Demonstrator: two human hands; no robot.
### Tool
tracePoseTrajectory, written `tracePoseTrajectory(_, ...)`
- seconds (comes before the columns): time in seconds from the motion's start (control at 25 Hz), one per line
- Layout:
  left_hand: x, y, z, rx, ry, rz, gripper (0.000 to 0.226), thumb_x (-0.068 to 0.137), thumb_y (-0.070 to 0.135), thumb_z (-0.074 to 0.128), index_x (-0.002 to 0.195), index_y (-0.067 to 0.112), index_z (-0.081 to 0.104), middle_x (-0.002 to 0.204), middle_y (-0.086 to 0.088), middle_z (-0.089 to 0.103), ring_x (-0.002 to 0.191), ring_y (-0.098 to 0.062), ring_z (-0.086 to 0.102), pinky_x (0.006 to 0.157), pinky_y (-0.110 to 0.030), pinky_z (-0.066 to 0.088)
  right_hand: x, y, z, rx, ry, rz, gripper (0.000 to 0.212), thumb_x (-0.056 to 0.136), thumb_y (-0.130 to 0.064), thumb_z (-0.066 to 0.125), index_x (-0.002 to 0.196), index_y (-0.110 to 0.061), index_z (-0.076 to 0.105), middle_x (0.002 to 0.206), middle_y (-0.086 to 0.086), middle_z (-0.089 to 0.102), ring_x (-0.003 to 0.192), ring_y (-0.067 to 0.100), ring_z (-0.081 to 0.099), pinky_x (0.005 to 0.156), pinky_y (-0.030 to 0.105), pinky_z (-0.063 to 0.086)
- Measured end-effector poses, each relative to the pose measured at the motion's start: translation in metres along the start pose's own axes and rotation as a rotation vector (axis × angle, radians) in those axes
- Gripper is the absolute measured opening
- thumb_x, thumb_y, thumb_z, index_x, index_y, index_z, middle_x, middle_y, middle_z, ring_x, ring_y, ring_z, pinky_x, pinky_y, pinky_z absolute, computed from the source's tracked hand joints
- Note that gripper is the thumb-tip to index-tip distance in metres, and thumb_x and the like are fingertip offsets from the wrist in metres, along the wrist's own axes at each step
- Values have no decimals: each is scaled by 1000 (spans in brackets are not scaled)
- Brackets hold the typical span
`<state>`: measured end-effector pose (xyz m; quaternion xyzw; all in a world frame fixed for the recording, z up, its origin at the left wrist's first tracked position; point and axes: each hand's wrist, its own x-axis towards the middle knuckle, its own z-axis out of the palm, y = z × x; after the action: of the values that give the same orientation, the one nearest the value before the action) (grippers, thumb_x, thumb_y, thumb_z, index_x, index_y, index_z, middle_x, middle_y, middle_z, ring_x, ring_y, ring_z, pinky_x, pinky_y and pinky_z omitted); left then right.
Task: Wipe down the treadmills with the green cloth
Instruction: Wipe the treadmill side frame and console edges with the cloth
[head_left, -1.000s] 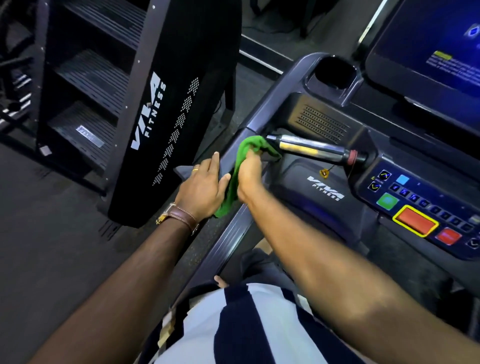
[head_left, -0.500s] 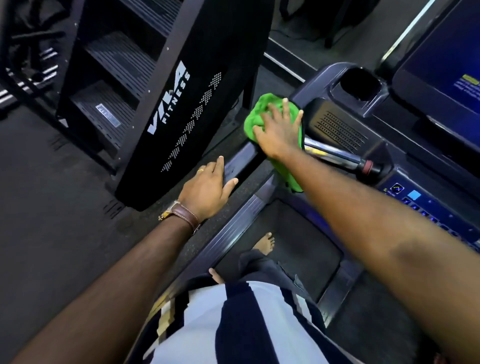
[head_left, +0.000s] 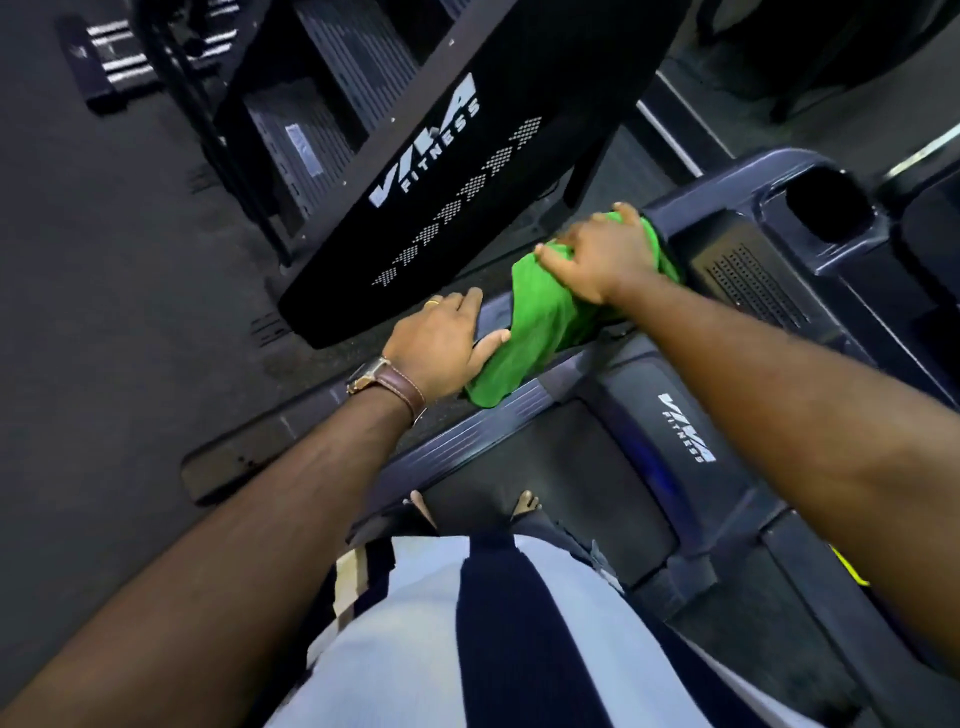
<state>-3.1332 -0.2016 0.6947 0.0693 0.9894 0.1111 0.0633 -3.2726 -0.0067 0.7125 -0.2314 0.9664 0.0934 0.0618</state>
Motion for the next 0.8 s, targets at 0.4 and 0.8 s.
tracePoseTrajectory(0.4,-32,-5,3,72,71,-186,67,91,64,37,135,14,43,112,-9,61,104,-30,56,69,-39,48,42,-32,-28,44,-473,-167,62,93,-60,37,129,-15,60,141,16,52,124,29,52,99,36,39)
tracePoseTrajectory(0.8,-58,-14,16,159,157,-263,74,87,69,33,126,8,49,101,-13,62,88,-34,58,68,-43,49,39,-70,-26,69,-565,-397,67,89,-61,33,130,-17,60,139,16,54,121,34,54,101,39,43)
